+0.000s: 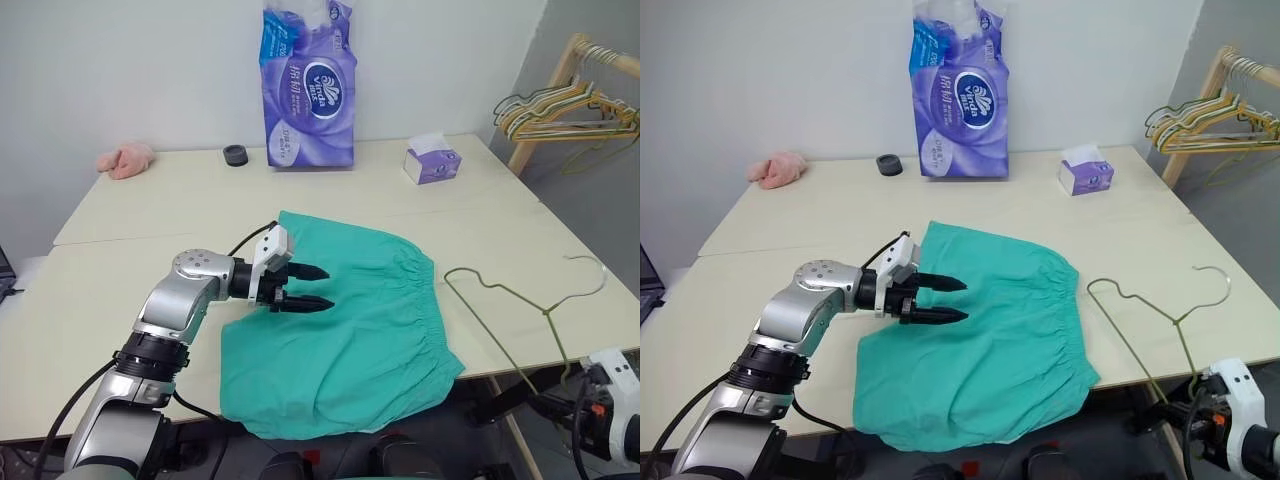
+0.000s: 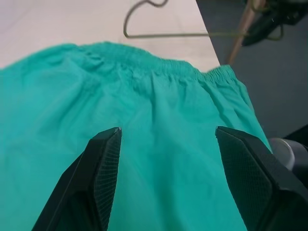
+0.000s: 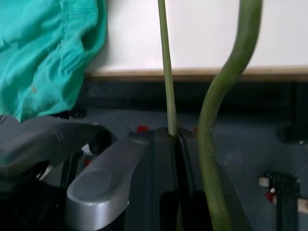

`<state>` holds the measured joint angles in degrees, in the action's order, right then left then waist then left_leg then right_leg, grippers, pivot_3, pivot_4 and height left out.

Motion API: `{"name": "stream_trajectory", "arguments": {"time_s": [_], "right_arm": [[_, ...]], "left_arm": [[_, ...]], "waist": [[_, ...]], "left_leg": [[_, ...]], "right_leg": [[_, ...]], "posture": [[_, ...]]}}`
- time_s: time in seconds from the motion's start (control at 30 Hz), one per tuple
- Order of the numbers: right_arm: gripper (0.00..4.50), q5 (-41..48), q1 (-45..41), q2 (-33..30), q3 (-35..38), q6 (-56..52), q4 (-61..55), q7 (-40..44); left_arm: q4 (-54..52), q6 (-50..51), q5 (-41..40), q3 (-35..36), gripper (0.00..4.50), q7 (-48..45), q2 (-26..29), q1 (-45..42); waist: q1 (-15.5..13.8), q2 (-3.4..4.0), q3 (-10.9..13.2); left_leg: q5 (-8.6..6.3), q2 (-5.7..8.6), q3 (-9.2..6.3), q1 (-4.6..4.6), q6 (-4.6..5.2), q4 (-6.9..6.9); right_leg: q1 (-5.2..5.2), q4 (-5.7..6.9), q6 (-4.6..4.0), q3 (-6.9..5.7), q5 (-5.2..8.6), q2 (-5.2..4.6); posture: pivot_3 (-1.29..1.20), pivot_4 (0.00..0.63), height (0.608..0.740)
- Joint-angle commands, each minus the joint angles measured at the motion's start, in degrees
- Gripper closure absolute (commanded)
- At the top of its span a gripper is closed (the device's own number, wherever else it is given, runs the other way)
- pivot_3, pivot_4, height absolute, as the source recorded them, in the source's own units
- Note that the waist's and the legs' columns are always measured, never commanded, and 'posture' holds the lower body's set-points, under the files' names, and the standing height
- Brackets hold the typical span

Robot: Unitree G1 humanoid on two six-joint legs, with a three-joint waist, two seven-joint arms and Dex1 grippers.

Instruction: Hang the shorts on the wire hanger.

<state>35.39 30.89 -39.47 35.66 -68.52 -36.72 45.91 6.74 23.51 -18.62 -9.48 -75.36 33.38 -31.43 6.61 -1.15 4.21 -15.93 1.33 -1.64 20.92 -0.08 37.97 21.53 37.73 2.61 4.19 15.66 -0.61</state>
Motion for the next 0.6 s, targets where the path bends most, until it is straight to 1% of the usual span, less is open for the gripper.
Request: {"name": "stream_trajectory", "arguments": {"time_s": [0.03,0.23,0.37,0.53,0.6], "right_arm": [[4.5,1.69,-0.38,-1.85,-0.77,0.23,-1.74,0.05],[4.5,3.77,-1.33,-5.64,-3.04,0.53,-1.27,1.54],[4.5,5.0,-2.42,-8.3,-3.85,1.25,-0.52,2.83],[4.5,5.87,-7.1,-10.06,-7.21,1.32,1.42,2.42],[4.5,4.74,-11.25,-10.14,-10.78,1.34,4.41,1.12]], "left_arm": [[-1.18,-3.89,1.14,0.37,1.21,0.77,0.17,-1.33],[-2.65,-4.7,1.63,0.79,1.21,2.37,0.47,-0.76],[-0.3,-6.03,2.74,1.7,1.21,4.16,1.01,-1.63],[2.94,-7.87,3.47,2.48,1.21,5.64,1.46,-3.3],[4.51,-8.85,4.1,2.68,1.21,6.14,1.54,-4.06]], "waist": [[0.17,0.01,-0.01],[-0.04,-0.02,0.03],[-0.15,-0.06,0.06],[-0.14,-0.14,0.11],[-0.15,-0.22,0.16]], "left_leg": [[0.0,0.0,0.05,-0.01,0.0,-0.01],[-0.01,0.0,0.05,-0.01,0.01,0.0],[-0.01,0.01,0.06,-0.01,0.01,0.0],[-0.01,-0.01,0.06,-0.01,0.01,-0.01],[-0.01,-0.01,0.04,0.0,0.01,-0.02]], "right_leg": [[0.01,0.0,0.0,0.0,0.0,0.01],[0.0,-0.01,0.0,0.0,0.0,0.02],[-0.01,-0.02,0.01,-0.01,0.0,0.02],[0.0,-0.02,0.01,-0.02,0.0,0.07],[0.01,-0.04,0.01,-0.03,0.0,0.08]], "posture": [[-0.22,0.058,0.74],[-0.2,0.059,0.74],[-0.19,0.058,0.74],[-0.18,0.056,0.74],[-0.18,0.056,0.74]]}}
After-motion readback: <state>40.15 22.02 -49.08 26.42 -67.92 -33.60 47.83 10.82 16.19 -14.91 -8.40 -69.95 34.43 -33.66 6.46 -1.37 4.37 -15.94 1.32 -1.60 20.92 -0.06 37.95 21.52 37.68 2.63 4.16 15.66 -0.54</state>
